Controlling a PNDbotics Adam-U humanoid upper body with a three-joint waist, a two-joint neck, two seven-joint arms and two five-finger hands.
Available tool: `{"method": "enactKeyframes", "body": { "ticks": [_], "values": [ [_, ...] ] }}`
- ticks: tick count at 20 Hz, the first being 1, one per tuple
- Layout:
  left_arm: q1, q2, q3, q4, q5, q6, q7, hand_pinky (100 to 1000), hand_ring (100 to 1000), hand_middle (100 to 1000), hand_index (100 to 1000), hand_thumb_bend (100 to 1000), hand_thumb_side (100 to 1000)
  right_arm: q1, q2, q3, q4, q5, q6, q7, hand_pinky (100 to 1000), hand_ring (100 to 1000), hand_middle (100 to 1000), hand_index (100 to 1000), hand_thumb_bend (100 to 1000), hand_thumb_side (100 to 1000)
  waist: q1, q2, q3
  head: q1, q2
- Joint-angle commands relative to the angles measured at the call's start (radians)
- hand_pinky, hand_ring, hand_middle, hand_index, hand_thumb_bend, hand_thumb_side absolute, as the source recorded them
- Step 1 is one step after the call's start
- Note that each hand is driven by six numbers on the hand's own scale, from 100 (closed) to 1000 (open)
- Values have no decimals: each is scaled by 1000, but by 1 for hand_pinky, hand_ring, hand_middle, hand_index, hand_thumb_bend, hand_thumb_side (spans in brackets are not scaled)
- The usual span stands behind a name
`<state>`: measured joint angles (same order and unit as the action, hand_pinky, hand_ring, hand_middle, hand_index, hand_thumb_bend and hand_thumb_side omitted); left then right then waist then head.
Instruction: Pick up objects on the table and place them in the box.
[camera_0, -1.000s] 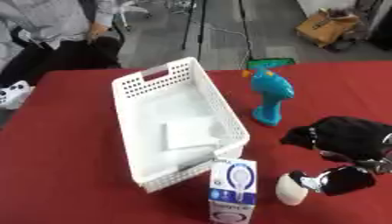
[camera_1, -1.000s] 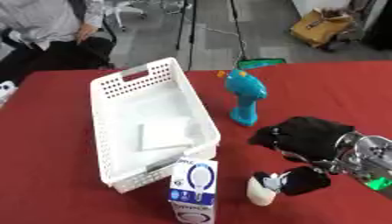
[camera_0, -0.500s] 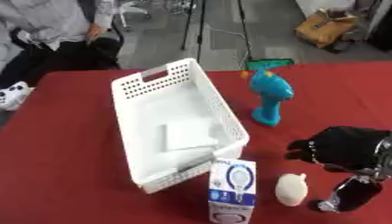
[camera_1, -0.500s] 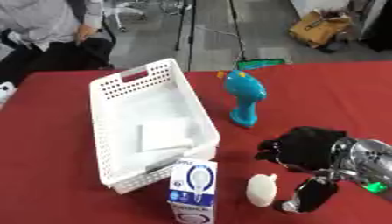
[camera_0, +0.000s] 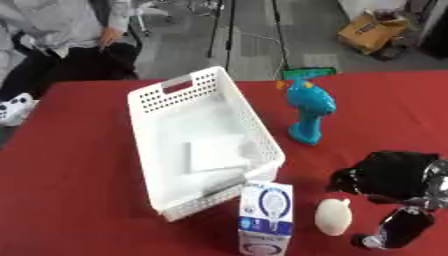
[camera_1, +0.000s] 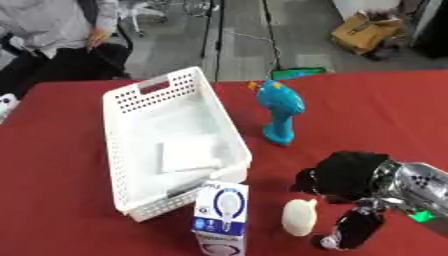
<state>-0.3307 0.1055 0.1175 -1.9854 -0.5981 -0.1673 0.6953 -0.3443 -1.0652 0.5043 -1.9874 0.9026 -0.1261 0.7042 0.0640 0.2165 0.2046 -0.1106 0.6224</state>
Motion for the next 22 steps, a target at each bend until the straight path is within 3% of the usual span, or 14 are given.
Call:
{"method": "enactKeyframes", "body": {
  "ticks": [1, 13, 18, 22],
  "values": [
    [-11, 8, -1, -15, 5, 0, -3, 680, 732, 713, 811, 100, 1000, -18, -7, -7, -13, -32, 11, 0, 560, 622, 885, 1000, 418, 838, 7, -7, 1, 1, -11],
    [-14, 5, -1, -15, 5, 3, 2, 682, 735, 713, 798, 100, 1000, -44, 24, -8, -13, -139, 93, -53, 382, 510, 816, 1000, 340, 821, 2, -4, -5, 6, -16],
    [-16, 4, -1, -15, 6, 4, 5, 682, 734, 712, 793, 100, 1000, -47, 33, -12, -13, -176, 166, -21, 374, 500, 815, 1000, 340, 818, 2, -4, -6, 6, -21],
    [-16, 2, -2, -15, 7, 5, 5, 681, 734, 712, 790, 100, 1000, -53, 40, -12, -13, -185, 181, 2, 385, 515, 822, 1000, 345, 819, 3, -2, -5, 6, -25]
  ]
}}
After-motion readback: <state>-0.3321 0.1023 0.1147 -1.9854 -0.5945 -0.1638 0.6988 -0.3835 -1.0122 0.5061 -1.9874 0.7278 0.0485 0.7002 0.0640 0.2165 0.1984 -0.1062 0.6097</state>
